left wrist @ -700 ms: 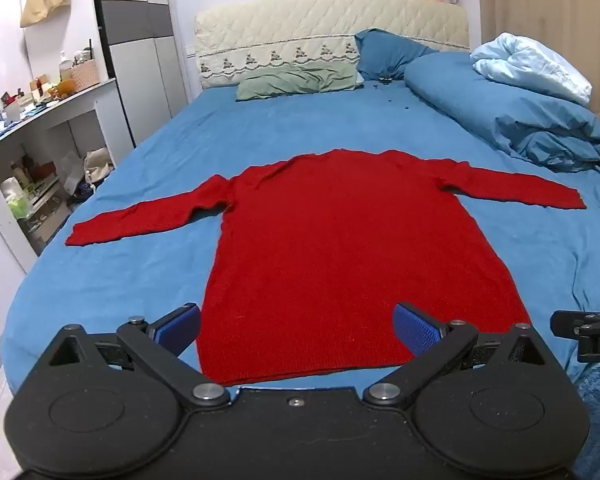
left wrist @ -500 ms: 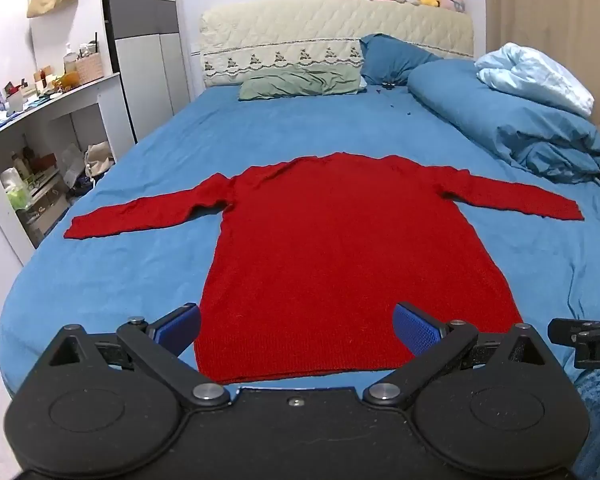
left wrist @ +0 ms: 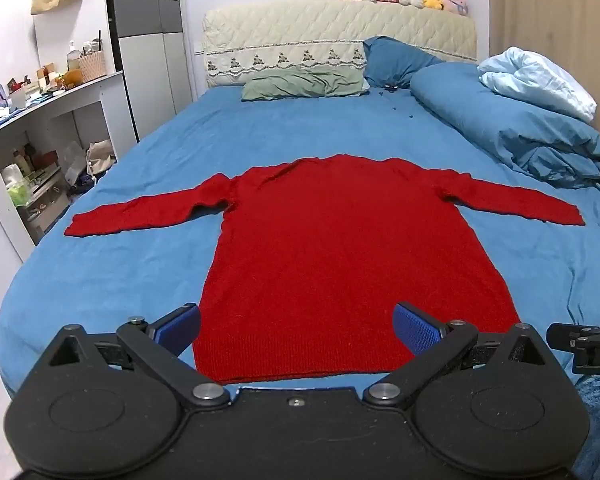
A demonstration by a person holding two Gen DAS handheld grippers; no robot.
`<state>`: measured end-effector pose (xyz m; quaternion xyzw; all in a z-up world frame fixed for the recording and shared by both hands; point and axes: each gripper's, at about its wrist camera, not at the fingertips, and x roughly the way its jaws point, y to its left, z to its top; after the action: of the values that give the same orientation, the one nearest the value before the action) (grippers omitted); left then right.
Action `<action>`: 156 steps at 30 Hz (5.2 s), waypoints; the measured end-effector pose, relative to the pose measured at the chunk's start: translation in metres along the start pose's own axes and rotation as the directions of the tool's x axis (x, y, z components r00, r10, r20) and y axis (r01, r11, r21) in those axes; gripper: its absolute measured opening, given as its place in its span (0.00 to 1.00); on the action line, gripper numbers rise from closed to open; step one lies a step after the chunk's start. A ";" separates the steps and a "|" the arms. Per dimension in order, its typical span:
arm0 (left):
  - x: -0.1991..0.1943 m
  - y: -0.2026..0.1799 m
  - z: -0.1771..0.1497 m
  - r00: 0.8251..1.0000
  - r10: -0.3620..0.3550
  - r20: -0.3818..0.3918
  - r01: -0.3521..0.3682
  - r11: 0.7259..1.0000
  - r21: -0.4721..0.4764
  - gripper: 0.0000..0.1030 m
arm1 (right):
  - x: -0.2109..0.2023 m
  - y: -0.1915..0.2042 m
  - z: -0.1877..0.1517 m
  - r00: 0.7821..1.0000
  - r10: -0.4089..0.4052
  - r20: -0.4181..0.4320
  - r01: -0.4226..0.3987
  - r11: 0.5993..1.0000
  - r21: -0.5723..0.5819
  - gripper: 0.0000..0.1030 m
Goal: Fold small clothes
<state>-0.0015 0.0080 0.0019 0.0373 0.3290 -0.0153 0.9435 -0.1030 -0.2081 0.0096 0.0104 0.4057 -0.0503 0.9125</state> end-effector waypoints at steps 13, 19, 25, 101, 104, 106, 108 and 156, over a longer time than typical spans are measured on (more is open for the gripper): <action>0.001 0.000 0.001 1.000 0.003 -0.003 -0.003 1.000 -0.003 1.00 | 0.003 0.000 0.001 1.000 0.002 -0.003 -0.002 1.000 -0.003 1.00; 0.002 0.000 0.001 1.000 0.003 -0.004 -0.003 1.000 -0.004 1.00 | 0.003 0.000 0.001 1.000 0.002 -0.004 -0.002 1.000 -0.002 1.00; 0.003 0.000 0.001 1.000 0.003 -0.005 -0.003 1.000 -0.006 1.00 | 0.006 0.000 0.001 1.000 0.003 -0.009 -0.003 1.000 -0.007 1.00; 0.210 -0.116 0.210 0.982 -0.177 0.073 0.169 0.980 0.106 1.00 | 0.143 -0.201 0.160 0.987 -0.118 0.106 0.084 0.955 0.286 1.00; 0.273 -0.143 0.222 0.981 -0.194 -0.003 0.193 0.978 0.079 1.00 | 0.194 -0.238 0.159 0.986 -0.126 0.108 0.077 0.925 0.372 1.00; 0.308 -0.156 0.224 0.979 -0.202 -0.038 0.204 0.977 0.060 1.00 | 0.225 -0.254 0.154 0.983 -0.143 0.111 0.087 0.910 0.406 1.00; 0.343 -0.172 0.225 0.978 -0.197 -0.067 0.202 0.977 0.063 1.00 | 0.256 -0.273 0.147 0.980 -0.162 0.119 0.091 0.886 0.454 1.00; 0.399 0.031 0.182 0.997 0.043 -0.062 -0.039 0.998 0.058 1.00 | 0.443 0.072 0.256 0.904 0.408 0.130 -0.405 0.913 -0.050 0.20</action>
<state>0.4253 0.0227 -0.1026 0.0713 0.3575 -0.0042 0.9312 0.3884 -0.1884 -0.1490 0.0811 0.3315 0.1447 0.9288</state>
